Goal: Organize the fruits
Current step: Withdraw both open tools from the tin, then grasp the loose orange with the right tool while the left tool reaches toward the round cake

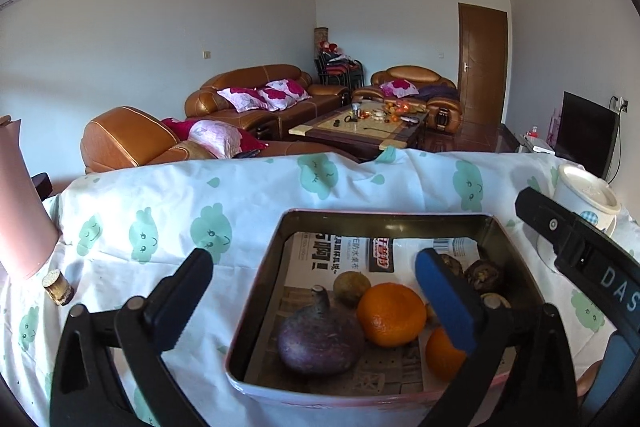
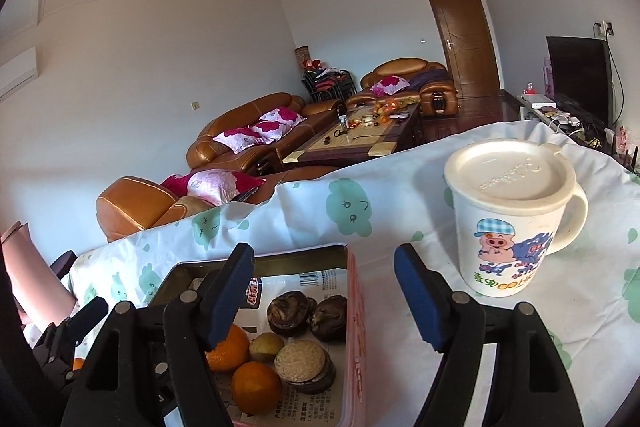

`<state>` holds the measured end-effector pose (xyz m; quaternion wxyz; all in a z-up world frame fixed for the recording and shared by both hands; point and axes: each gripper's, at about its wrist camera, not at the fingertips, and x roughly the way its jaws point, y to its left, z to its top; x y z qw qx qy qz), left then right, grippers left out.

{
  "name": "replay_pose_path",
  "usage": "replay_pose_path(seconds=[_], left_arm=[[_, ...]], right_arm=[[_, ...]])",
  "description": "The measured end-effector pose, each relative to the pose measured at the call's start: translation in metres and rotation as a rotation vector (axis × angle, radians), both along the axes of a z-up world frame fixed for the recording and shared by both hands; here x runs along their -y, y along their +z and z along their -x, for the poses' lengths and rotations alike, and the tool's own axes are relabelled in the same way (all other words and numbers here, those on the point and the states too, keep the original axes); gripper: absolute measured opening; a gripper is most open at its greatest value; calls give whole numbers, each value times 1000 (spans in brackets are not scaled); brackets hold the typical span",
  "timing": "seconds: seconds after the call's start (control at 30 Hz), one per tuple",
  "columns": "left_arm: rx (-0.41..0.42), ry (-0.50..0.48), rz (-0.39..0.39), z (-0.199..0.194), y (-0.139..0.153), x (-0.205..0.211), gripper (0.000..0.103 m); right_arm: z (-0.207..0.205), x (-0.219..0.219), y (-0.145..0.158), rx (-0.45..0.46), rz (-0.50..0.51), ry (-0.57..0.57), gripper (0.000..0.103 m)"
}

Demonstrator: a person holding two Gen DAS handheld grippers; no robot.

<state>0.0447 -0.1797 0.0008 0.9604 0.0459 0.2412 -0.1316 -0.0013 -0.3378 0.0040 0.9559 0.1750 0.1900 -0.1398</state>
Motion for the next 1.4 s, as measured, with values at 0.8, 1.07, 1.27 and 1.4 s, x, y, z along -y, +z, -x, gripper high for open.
replay_pose_path(seconds=[0.8, 1.07, 1.27, 1.4], left_arm=[[146, 10, 87, 39, 12, -26, 103], [127, -125, 119, 46, 14, -30, 103], [125, -90, 123, 45, 15, -49, 103], [90, -44, 92, 38, 17, -72, 103]], right_arm=[[27, -23, 11, 126, 183, -40, 83], [44, -30, 12, 138, 176, -64, 83], [60, -32, 15, 159, 172, -87, 84], [61, -30, 13, 131, 129, -73, 84]])
